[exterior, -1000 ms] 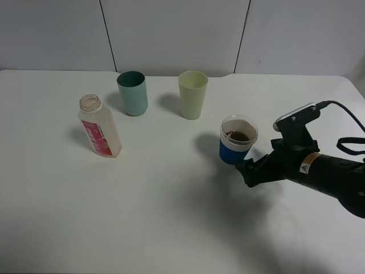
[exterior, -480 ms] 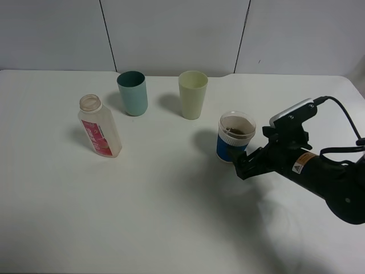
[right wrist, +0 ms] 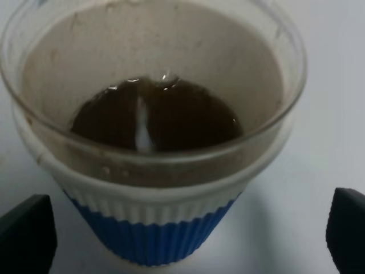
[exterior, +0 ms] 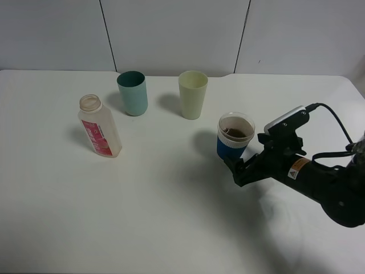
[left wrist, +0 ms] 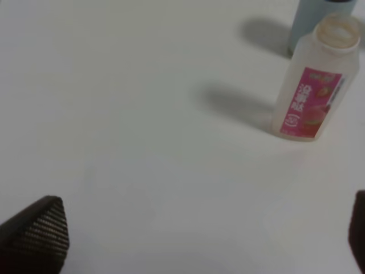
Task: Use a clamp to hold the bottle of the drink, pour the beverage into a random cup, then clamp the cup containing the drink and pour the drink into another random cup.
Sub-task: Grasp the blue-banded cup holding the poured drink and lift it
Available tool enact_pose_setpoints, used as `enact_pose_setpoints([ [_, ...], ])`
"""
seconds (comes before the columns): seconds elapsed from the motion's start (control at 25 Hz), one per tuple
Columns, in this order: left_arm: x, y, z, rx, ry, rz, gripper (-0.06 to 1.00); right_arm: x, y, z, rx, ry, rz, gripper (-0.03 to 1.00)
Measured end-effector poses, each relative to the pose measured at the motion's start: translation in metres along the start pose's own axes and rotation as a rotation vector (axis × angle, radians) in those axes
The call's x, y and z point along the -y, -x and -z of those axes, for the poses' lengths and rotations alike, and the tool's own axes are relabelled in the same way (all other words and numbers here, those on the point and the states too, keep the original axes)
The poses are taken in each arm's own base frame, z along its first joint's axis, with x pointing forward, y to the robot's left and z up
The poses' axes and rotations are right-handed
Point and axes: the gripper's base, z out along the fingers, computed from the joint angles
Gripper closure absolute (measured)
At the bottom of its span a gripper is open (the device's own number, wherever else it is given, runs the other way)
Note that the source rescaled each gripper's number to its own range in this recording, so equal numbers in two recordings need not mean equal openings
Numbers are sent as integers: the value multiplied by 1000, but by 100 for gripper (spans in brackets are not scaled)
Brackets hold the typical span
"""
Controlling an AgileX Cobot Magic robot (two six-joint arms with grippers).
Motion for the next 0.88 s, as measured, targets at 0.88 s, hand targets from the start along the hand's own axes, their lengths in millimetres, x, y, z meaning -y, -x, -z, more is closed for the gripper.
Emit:
enact_pose_setpoints([
  [0.88,0,0,0,-1,0,0,-6,-3,16,-25,87,49,27,17],
])
